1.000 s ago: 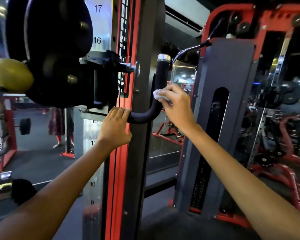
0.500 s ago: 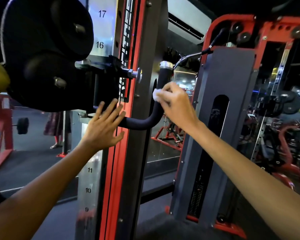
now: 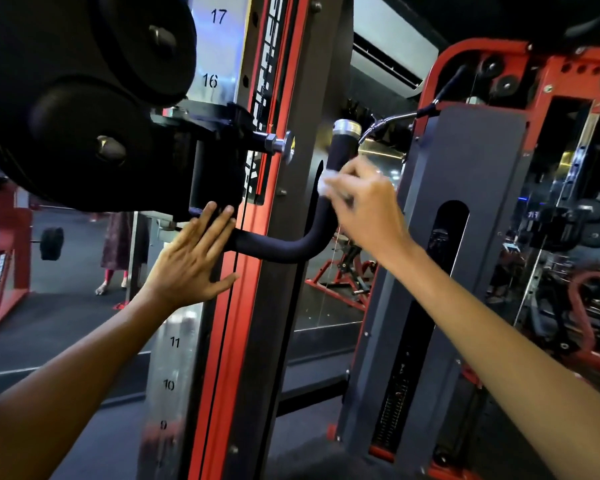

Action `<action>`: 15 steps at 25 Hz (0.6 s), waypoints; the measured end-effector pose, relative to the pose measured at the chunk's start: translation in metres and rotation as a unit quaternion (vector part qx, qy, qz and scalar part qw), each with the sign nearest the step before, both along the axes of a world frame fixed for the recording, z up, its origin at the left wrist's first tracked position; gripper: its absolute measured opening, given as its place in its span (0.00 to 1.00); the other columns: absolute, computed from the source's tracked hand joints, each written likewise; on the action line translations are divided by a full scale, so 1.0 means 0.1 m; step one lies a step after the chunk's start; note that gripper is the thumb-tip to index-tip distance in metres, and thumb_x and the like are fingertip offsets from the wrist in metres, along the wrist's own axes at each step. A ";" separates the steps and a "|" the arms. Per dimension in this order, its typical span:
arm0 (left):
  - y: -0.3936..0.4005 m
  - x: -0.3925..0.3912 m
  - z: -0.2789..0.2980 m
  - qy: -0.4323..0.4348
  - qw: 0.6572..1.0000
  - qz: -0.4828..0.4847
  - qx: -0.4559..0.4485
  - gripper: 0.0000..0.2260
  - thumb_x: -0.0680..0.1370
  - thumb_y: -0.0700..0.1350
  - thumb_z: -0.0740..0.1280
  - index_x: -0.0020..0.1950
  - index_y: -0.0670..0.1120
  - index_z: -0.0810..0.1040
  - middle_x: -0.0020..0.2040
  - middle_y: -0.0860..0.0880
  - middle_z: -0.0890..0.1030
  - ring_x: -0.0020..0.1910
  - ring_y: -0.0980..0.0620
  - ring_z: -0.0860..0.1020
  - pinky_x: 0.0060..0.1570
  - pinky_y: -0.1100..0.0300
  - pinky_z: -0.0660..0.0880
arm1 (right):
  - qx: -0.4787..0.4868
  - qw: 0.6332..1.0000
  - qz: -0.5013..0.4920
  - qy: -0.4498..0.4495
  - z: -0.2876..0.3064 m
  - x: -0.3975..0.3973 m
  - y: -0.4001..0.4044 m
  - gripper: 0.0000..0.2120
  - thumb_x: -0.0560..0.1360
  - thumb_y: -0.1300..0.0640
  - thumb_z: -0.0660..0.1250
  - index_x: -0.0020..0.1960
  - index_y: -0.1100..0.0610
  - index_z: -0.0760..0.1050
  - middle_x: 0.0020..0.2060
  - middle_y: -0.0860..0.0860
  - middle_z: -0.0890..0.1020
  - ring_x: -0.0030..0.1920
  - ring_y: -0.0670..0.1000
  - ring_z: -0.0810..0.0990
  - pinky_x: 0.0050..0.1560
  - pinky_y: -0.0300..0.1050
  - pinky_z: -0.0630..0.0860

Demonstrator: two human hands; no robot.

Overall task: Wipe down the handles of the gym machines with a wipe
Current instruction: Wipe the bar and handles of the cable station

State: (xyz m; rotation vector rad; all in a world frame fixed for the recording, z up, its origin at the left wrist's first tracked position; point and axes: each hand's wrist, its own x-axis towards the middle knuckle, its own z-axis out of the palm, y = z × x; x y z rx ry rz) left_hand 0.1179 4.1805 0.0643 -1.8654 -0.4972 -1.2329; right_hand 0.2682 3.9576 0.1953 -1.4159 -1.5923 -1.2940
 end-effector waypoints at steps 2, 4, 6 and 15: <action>0.03 0.01 -0.01 -0.005 1.000 -0.013 0.018 0.37 0.76 0.61 0.54 0.75 0.36 0.58 0.78 0.41 0.48 0.77 0.43 0.50 0.75 0.52 0.42 | 0.056 0.998 0.007 0.025 0.31 -0.02 0.06 0.05 0.73 0.64 0.67 0.44 0.64 0.81 0.38 0.57 0.75 0.38 0.48 0.71 0.40 0.29 0.64; 0.06 0.02 -0.01 -0.005 0.999 -0.043 0.027 0.36 0.75 0.59 0.55 0.75 0.36 0.56 0.78 0.42 0.47 0.77 0.43 0.49 0.75 0.52 0.42 | 0.077 0.997 -0.002 0.031 0.37 -0.04 0.11 0.05 0.73 0.64 0.67 0.44 0.64 0.81 0.39 0.58 0.75 0.39 0.50 0.73 0.41 0.31 0.67; 0.08 0.03 0.01 -0.004 0.997 -0.072 0.031 0.36 0.75 0.57 0.56 0.76 0.36 0.54 0.78 0.42 0.46 0.77 0.44 0.48 0.75 0.53 0.42 | 0.070 0.996 -0.049 0.017 0.13 -0.06 0.13 0.05 0.74 0.64 0.66 0.46 0.64 0.79 0.40 0.57 0.74 0.41 0.53 0.74 0.41 0.36 0.69; 0.20 0.06 -0.02 0.002 0.984 -0.176 0.014 0.35 0.74 0.54 0.57 0.74 0.34 0.54 0.74 0.39 0.58 0.77 0.48 0.43 0.75 0.55 0.43 | 0.033 0.980 -0.197 -0.021 -0.97 -0.35 0.33 0.15 0.68 0.72 0.69 0.55 0.67 0.78 0.43 0.58 0.78 0.45 0.56 0.77 0.40 0.43 0.79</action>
